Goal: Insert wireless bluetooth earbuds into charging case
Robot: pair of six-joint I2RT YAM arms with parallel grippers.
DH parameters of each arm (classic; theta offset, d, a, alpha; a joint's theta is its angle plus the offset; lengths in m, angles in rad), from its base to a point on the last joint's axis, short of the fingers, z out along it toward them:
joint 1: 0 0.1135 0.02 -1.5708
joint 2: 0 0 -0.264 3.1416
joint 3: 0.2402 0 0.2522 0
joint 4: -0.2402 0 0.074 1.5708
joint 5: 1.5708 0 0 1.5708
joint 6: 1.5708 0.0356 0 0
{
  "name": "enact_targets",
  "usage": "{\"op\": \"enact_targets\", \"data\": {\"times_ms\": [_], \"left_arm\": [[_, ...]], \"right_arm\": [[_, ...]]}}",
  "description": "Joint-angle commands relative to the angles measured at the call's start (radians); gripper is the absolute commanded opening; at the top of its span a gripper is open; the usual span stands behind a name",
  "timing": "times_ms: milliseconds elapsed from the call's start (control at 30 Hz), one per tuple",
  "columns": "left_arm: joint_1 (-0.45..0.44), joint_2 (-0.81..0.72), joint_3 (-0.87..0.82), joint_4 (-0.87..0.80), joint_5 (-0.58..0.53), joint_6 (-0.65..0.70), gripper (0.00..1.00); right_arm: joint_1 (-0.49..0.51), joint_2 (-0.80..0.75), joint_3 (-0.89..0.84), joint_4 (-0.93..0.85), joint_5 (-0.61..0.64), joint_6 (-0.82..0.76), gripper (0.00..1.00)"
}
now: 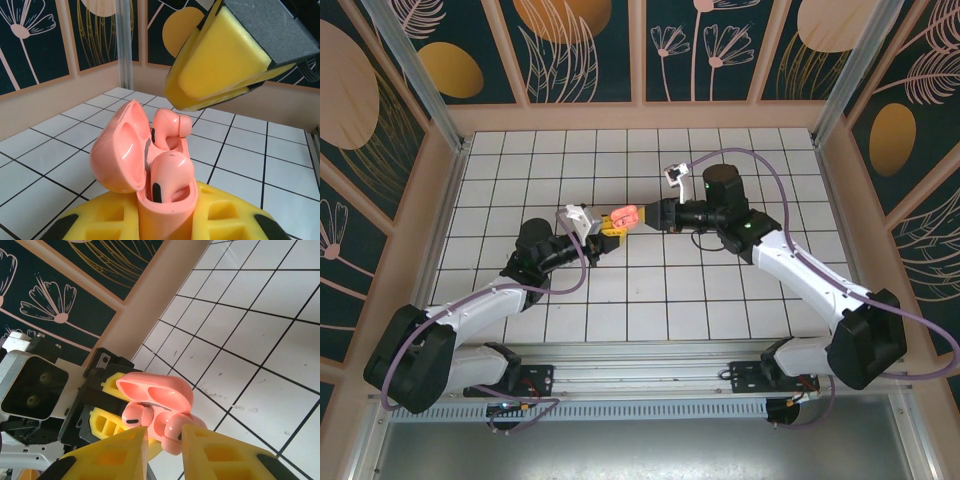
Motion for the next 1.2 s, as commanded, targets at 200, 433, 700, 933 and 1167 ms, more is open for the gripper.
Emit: {"op": "enact_targets", "data": {"times_ms": [200, 433, 700, 933, 1167], "left_arm": [[-0.004, -0.026, 0.023, 0.039, -0.006, -0.001, 0.14], [-0.003, -0.026, 0.017, 0.043, -0.005, -0.001, 0.14], [-0.004, -0.031, 0.013, 0.043, -0.007, -0.002, 0.14], [-0.004, -0.036, 0.011, 0.043, -0.007, -0.002, 0.14], [-0.003, -0.034, 0.011, 0.041, -0.008, -0.001, 0.14]], "right_arm": [[0.013, 0.017, -0.006, 0.026, -0.037, 0.005, 0.21], [0.026, 0.016, 0.002, 0.029, -0.033, 0.003, 0.20], [0.039, 0.030, 0.020, 0.022, -0.018, 0.002, 0.20], [0.052, 0.039, 0.033, 0.009, 0.005, -0.001, 0.20], [0.065, 0.039, 0.039, 0.003, 0.022, 0.001, 0.20]]}}
